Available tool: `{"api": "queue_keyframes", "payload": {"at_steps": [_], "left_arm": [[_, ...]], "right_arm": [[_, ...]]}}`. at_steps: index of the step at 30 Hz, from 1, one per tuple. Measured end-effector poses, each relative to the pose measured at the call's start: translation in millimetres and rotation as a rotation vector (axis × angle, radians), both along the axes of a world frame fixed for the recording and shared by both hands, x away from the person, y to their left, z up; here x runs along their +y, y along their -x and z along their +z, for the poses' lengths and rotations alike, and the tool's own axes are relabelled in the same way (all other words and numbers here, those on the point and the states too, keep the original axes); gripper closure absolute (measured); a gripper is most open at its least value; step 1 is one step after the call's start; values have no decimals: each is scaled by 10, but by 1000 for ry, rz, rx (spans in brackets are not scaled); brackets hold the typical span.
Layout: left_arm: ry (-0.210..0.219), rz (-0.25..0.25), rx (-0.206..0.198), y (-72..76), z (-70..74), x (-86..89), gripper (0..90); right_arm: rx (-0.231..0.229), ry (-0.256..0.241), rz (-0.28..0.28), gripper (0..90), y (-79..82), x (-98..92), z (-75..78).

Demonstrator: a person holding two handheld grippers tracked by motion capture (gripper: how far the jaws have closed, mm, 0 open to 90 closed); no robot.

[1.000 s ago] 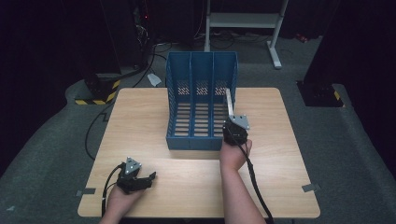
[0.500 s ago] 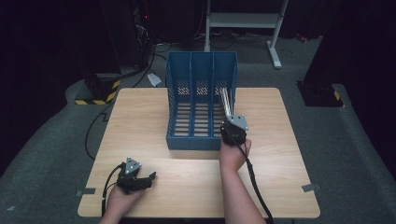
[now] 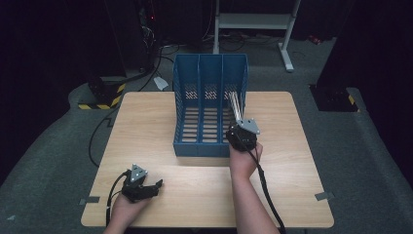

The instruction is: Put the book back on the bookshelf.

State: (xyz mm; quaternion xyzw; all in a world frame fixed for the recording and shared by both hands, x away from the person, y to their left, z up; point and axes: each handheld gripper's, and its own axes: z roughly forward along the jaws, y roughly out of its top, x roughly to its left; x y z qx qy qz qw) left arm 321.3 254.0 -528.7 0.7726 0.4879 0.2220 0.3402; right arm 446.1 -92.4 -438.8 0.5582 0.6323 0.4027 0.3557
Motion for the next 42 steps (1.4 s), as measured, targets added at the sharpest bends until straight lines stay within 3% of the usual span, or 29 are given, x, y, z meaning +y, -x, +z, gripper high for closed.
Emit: {"api": "queue_keyframes", "payload": {"at_steps": [8,19,28,35,39,42], "left_arm": [[0,1,-1,-1,-1,-2,214],[4,1,1,-3,-2,-6,213],[8,2,3,-5,-2,-11,213],[8,4,1,-6,-4,-13,213],[7,5,1,-6,-3,-14,213],[7,5,1,-6,-3,-14,213]], "right_arm": [[-8,-25,62,367,37,-35,75],[-14,-46,163,338,238,-141,195],[-15,-54,214,318,452,-452,217],[17,-9,193,309,542,-764,53],[68,27,171,302,566,-968,-190],[137,38,153,277,575,-1125,-382]]}}
